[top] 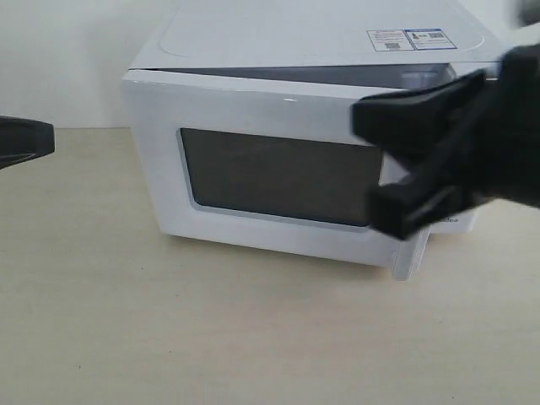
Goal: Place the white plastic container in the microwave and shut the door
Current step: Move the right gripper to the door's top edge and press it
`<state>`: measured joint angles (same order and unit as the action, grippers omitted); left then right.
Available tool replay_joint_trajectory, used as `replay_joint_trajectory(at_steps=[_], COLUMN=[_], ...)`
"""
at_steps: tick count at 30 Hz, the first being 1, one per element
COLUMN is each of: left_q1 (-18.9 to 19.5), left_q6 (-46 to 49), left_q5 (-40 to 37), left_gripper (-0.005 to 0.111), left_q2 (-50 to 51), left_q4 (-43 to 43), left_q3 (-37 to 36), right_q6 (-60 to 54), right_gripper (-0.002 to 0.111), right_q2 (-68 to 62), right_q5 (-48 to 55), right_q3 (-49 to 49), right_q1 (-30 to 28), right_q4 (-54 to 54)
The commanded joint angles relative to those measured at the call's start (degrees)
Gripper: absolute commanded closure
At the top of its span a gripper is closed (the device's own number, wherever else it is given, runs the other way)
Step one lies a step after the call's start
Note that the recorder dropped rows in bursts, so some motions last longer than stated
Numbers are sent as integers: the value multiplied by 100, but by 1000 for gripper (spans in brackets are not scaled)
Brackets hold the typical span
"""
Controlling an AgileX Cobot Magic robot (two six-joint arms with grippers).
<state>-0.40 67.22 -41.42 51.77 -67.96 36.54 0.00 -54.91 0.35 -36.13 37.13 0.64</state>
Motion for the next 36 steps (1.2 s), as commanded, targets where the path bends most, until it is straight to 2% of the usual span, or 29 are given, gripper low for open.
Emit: replay_joint_trajectory(at_steps=[1,7,14,17,21,26,29,36], left_q1=[-16,-16,-16,-16,-16,-16,-16,-16], left_q6=[-729,-741,-741,-741,-741,-741,-741,-741], left_q5=[244,309,892,1050,1160,1234,1266,1316], left_gripper=[102,102,102,102,102,102,102,102], left_q2=[-248,-511,-585,-574,-564,-564,-564,-564], left_q4=[751,867,867,867,867,867,843,706], left_q3=[-102,-381,-421,-421,-421,-421,-421,-421], right_q6=[-55,-737,-3940,-4883,-5179,-5820,-6218,-6245], right_gripper=[109,109,109,109,109,109,109,109], right_q2=[-1427,-2515,-2682,-2632,-2616,-2630,-2639,-2639], right_q5=[-660,-1218,-1955,-1984,-2068,-2952,-2701,-2690], right_q3=[-398,-793,-807,-795,-770,-770,-770,-793], right_q1=[-50,-69,-69,-69,-57,-67,-215,-624], right_q4=[-219,-1740,-4846,-5697,-6035,-6777,-7158,-7107])
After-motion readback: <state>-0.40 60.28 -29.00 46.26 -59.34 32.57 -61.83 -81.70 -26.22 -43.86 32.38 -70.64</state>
